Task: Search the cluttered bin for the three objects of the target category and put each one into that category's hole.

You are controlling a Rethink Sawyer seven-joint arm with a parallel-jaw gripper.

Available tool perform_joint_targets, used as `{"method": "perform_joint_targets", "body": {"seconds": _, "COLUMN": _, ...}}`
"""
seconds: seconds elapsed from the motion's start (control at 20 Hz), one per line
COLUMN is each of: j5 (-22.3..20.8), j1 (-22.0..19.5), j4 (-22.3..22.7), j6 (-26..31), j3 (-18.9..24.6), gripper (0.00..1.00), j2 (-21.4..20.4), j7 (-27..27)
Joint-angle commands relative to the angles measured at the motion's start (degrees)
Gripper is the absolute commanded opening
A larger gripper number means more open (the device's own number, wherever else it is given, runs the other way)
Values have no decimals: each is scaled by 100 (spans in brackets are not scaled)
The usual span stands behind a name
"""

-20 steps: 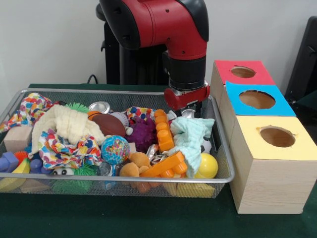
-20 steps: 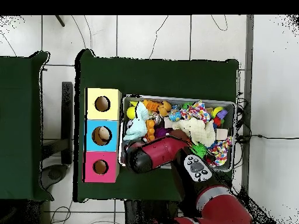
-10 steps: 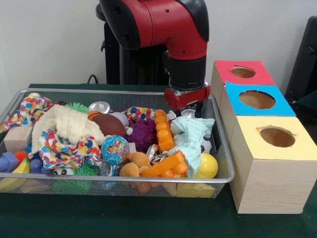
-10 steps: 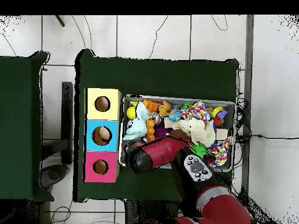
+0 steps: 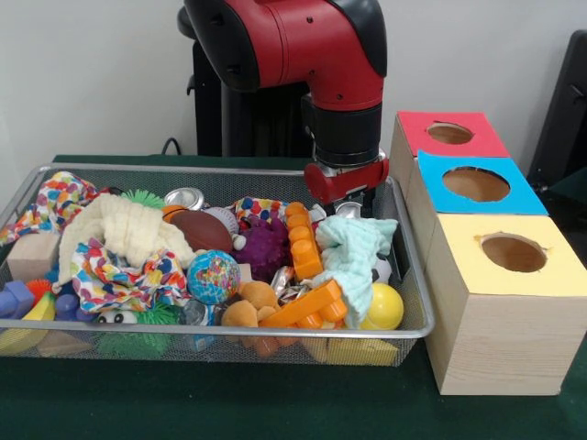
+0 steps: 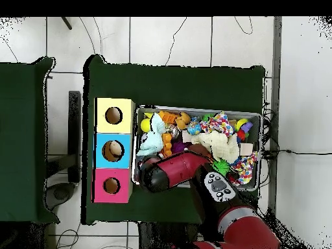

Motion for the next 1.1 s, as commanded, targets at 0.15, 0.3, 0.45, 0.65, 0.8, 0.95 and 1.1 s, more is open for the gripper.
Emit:
{"method": "perform_joint_targets", "body": {"seconds": 0.15, "j5": 62, "j1": 126, "j4": -80, "j6": 452, "j3": 282, "gripper": 100, "j2": 772, "j7": 223}}
{"method": "perform_joint_targets", "body": {"seconds": 0.3, "j5": 67, "j1": 199, "j4": -138, "j6": 505, "j3": 237, "gripper": 100, "j2": 791, "j7": 239}}
{"method": "perform_joint_targets", "body": {"seconds": 0.45, "j5": 42, "j1": 187, "j4": -140, "j6": 522, "j3": 260, "gripper": 0, "j2": 795, "j7": 177}}
{"method": "perform_joint_targets", "body": {"seconds": 0.65, "j5": 35, "j1": 161, "j4": -137, "j6": 512, "j3": 284, "gripper": 0, "j2": 804, "j7": 152}}
{"method": "perform_joint_targets", "body": {"seconds": 0.8, "j5": 26, "j1": 148, "j4": -126, "j6": 495, "j3": 303, "gripper": 0, "j2": 808, "j7": 137}}
{"method": "perform_joint_targets", "body": {"seconds": 0.95, "j5": 24, "j1": 142, "j4": -133, "j6": 495, "j3": 324, "gripper": 0, "j2": 816, "j7": 120}}
{"method": "perform_joint_targets", "body": {"seconds": 1.1, "j5": 26, "j1": 183, "j4": -149, "j6": 482, "j3": 286, "gripper": 0, "j2": 797, "j7": 162}}
